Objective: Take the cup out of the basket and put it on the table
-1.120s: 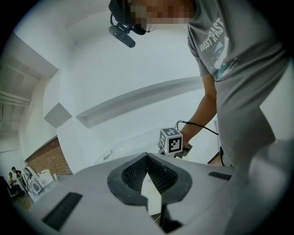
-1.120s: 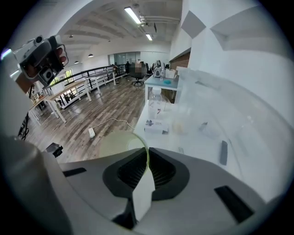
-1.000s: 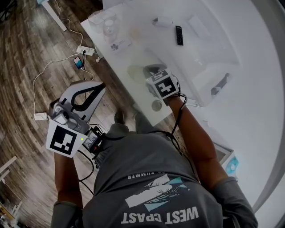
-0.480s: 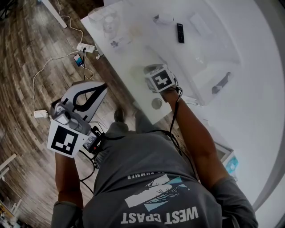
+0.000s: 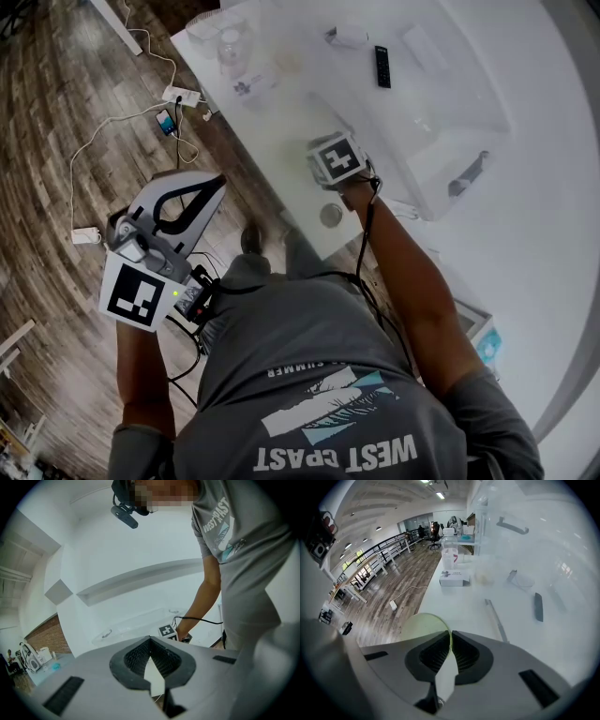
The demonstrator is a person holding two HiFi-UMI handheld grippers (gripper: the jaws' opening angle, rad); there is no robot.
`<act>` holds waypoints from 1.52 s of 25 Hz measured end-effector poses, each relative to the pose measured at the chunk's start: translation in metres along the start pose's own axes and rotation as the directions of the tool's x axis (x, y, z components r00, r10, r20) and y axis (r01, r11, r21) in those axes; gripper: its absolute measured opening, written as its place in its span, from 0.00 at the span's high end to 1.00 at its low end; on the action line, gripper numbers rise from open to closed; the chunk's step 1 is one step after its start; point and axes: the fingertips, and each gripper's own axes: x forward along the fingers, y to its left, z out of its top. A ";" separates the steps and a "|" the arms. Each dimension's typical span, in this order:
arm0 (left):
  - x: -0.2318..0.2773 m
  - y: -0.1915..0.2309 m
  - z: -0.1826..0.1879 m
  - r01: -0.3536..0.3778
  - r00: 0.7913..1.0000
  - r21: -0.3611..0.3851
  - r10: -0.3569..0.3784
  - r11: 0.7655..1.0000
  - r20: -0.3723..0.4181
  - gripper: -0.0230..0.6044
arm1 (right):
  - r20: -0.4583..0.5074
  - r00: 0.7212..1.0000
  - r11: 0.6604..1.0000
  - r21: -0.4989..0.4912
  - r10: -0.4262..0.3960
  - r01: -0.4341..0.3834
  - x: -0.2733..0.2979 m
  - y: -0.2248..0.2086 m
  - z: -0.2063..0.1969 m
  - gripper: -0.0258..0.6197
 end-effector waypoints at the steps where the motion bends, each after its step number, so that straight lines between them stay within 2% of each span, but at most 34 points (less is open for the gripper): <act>1: 0.000 0.000 -0.001 0.000 1.000 -0.001 0.000 1.000 0.000 0.95 | -0.001 1.000 1.000 0.008 0.007 -0.007 0.001 0.000 0.000 0.92; 3: 0.001 0.000 -0.002 0.001 1.000 -0.002 -0.001 1.000 -0.001 0.95 | 0.005 1.000 1.000 0.016 0.015 -0.015 0.003 -0.001 0.004 0.92; 9: 0.001 -0.001 -0.002 0.003 1.000 -0.003 -0.003 1.000 -0.003 0.95 | 0.032 0.999 0.999 0.034 -0.025 0.024 0.002 -0.013 0.015 0.91; 19: -0.002 -0.002 -0.002 0.009 1.000 0.001 -0.009 1.000 -0.001 0.95 | 0.053 0.998 0.996 0.082 -0.024 0.020 0.000 -0.014 0.019 0.89; 24: -0.003 -0.003 -0.001 0.011 1.000 0.002 -0.011 1.000 0.001 0.95 | 0.076 0.995 0.996 0.071 -0.068 0.063 -0.003 -0.024 0.022 0.88; 27: -0.002 -0.002 0.002 0.009 1.000 -0.002 -0.009 1.000 0.013 0.95 | 0.113 0.989 0.994 0.064 -0.092 0.085 -0.014 -0.021 0.027 0.87; 30: 0.000 0.002 0.007 0.015 0.999 0.007 -0.015 1.000 0.033 0.95 | 0.190 0.975 0.993 0.063 -0.113 0.102 -0.038 -0.015 0.035 0.87; 32: 0.000 0.003 0.010 0.023 0.999 0.024 -0.023 0.999 0.040 0.95 | 0.253 0.962 0.994 0.066 -0.101 0.087 -0.060 -0.005 0.041 0.87; 34: -0.001 0.005 0.013 0.028 0.998 0.041 -0.030 0.999 0.046 0.95 | 0.353 0.934 0.997 0.061 -0.059 0.040 -0.092 0.012 0.053 0.87; 36: -0.003 0.007 0.017 0.034 0.998 0.057 -0.037 0.998 0.055 0.95 | 0.485 0.874 0.999 0.023 0.016 -0.031 -0.135 0.036 0.071 0.94; 38: -0.005 0.008 0.024 0.043 0.997 0.075 -0.048 0.996 0.067 0.95 | 0.609 0.789 0.997 -0.069 0.079 -0.047 -0.185 0.063 0.092 0.94</act>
